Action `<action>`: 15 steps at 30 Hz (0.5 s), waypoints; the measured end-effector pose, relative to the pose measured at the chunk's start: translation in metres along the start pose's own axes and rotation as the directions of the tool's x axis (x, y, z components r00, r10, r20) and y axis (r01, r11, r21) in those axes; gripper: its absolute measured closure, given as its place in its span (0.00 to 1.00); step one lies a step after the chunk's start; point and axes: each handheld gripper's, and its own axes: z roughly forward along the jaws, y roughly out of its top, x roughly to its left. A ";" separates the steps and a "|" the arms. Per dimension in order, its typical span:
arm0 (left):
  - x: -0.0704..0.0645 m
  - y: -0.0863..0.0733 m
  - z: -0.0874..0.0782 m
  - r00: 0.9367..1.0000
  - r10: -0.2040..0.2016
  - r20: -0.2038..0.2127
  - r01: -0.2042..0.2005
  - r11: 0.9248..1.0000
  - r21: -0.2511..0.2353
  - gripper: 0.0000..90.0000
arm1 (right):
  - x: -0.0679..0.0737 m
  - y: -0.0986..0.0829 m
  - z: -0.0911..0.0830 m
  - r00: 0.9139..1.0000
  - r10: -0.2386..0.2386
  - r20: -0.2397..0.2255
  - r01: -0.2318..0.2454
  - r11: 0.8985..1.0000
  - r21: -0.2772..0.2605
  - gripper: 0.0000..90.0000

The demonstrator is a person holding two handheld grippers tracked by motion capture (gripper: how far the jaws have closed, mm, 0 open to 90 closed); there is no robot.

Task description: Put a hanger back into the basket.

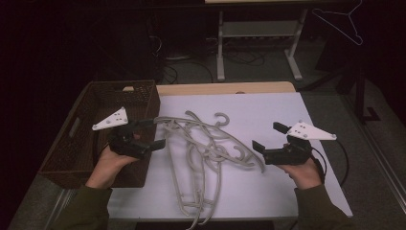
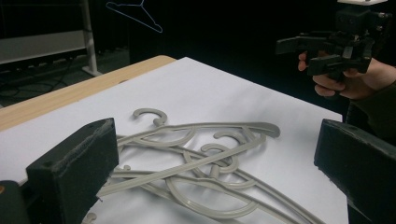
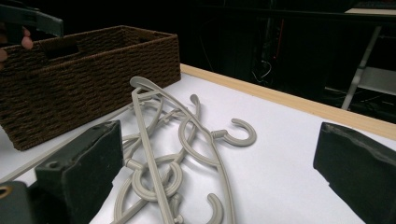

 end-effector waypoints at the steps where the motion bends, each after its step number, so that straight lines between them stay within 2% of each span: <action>1: 0.000 0.000 0.000 1.000 0.002 0.000 -0.002 1.000 0.003 0.00 | 0.000 0.000 0.000 1.000 -0.003 0.000 0.003 1.000 -0.002 0.01; 9: -0.003 0.003 0.005 1.000 0.012 0.005 -0.012 1.000 0.016 0.00 | -0.002 0.000 0.000 1.000 -0.003 -0.001 0.003 1.000 -0.002 0.01; 15: -0.007 0.008 0.011 1.000 0.025 0.005 -0.025 0.999 0.041 0.00 | -0.004 0.001 0.007 1.000 -0.008 -0.018 0.009 0.999 0.032 0.02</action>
